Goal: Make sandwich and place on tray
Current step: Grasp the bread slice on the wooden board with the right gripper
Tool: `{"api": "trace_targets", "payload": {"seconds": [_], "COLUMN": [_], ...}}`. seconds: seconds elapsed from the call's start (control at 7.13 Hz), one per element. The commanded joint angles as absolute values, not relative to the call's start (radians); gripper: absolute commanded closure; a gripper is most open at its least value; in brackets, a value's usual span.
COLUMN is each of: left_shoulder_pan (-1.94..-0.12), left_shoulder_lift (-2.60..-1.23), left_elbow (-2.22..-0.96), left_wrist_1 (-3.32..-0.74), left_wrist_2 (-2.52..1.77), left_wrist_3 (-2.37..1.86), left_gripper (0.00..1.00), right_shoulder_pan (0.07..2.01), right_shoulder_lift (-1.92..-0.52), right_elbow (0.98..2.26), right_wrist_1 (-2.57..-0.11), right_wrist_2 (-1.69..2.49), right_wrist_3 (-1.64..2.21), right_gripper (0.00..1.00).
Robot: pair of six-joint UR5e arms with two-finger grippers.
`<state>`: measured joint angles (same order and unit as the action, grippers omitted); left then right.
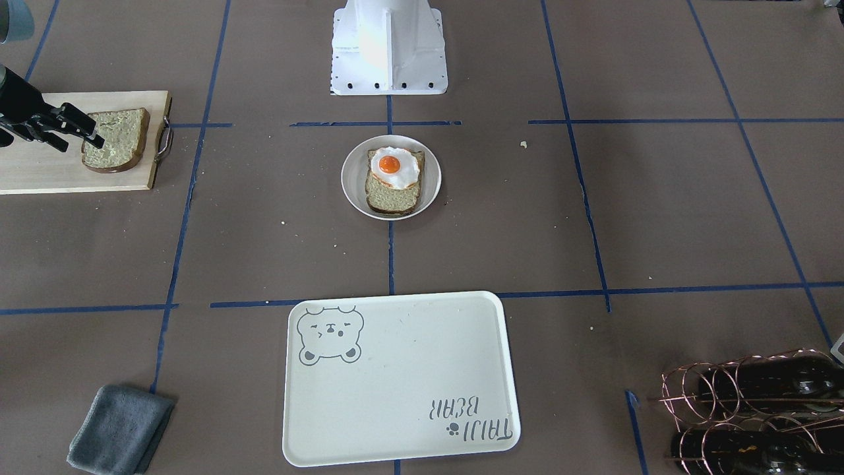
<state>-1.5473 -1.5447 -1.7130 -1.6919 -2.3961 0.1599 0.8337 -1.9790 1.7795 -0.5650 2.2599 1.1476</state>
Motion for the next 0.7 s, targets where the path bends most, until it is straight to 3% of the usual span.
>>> {"api": "trace_targets", "payload": {"seconds": [0.0, 0.56], "left_shoulder_pan": [-1.548, -1.548], "left_shoulder_lift": [-1.545, -1.545], "left_elbow": [-1.718, -1.726], "left_wrist_1": [-1.692, -1.698], "left_wrist_2": [-2.396, -2.396], "left_wrist_3": [0.160, 0.158], "left_gripper": [0.00, 0.00], "right_shoulder_pan": [0.822, 0.816], "right_shoulder_lift": [-1.986, -2.036], "right_elbow": [1.749, 1.749], "right_wrist_1": [-0.557, -0.486], "right_wrist_2": [2.260, 2.270], "right_wrist_3": [1.155, 1.157], "right_gripper": [0.30, 0.33]}}
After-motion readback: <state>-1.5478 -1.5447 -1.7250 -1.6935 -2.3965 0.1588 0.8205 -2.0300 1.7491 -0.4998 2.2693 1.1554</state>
